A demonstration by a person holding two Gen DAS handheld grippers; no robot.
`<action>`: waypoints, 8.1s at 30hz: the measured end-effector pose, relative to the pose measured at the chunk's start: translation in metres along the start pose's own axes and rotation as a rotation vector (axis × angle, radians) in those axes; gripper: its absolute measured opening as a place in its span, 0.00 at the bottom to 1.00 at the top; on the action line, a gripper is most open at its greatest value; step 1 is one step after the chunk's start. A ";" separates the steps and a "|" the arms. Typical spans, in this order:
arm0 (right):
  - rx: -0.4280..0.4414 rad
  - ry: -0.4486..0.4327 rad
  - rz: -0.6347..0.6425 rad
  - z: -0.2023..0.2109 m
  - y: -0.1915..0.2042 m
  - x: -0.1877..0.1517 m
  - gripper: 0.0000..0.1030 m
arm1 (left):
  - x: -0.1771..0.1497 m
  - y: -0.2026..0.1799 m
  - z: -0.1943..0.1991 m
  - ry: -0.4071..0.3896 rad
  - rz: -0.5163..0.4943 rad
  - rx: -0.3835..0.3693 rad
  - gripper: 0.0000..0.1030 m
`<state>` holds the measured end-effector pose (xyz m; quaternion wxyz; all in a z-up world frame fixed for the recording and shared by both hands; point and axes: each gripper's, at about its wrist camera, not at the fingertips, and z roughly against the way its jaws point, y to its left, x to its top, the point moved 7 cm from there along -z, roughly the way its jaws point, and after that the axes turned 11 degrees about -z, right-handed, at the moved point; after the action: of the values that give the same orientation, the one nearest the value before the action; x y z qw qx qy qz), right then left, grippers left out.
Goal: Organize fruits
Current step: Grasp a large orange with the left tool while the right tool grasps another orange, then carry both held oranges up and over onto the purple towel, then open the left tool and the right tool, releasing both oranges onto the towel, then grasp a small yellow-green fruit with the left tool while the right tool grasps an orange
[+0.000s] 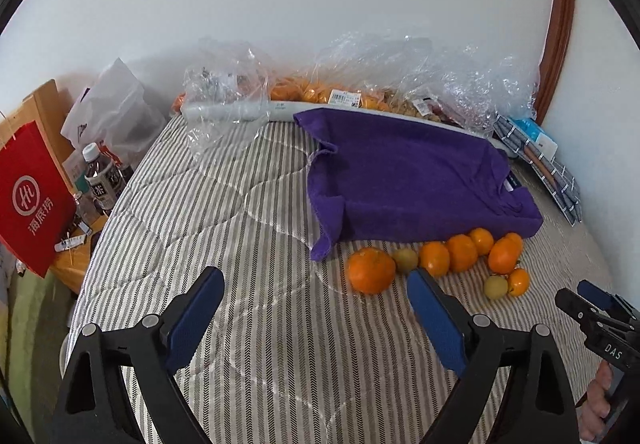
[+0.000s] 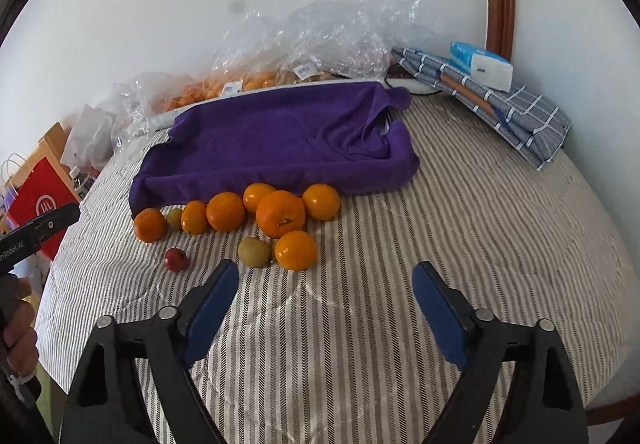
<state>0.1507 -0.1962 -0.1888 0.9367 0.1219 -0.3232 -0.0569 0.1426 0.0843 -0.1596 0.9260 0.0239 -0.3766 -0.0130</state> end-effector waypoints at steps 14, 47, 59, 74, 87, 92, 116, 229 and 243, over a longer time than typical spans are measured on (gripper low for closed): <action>0.045 0.081 0.041 -0.072 0.013 -0.007 0.43 | -0.023 0.005 -0.051 0.080 0.036 -0.086 0.89; 0.112 -0.012 0.031 -0.053 -0.011 -0.002 0.33 | -0.009 -0.035 -0.063 -0.071 0.063 -0.261 0.38; 0.126 -0.049 0.007 -0.045 -0.015 0.000 0.33 | -0.006 -0.036 -0.049 -0.138 0.052 -0.272 0.38; 0.124 -0.086 0.029 -0.028 0.004 0.018 0.33 | 0.004 -0.024 -0.036 -0.186 0.127 -0.279 0.38; 0.152 -0.226 0.067 -0.024 0.038 0.123 0.33 | 0.104 -0.006 -0.038 -0.275 0.174 -0.250 0.38; 0.167 -0.225 0.052 -0.053 0.043 0.151 0.33 | 0.127 -0.010 -0.071 -0.258 0.178 -0.197 0.38; 0.064 -0.016 0.061 -0.156 0.022 0.123 0.33 | 0.093 -0.026 -0.154 -0.002 0.113 -0.165 0.38; 0.068 0.044 0.059 -0.067 -0.002 0.003 0.41 | 0.007 -0.058 -0.100 0.042 -0.066 -0.287 0.23; 0.100 -0.021 0.030 -0.054 -0.008 0.006 0.41 | 0.013 -0.040 -0.085 -0.080 0.069 -0.338 0.23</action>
<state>0.1884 -0.1950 -0.2281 0.9267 0.1633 -0.3374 -0.0279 0.2115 0.0464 -0.2136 0.9009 -0.1455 -0.4064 -0.0453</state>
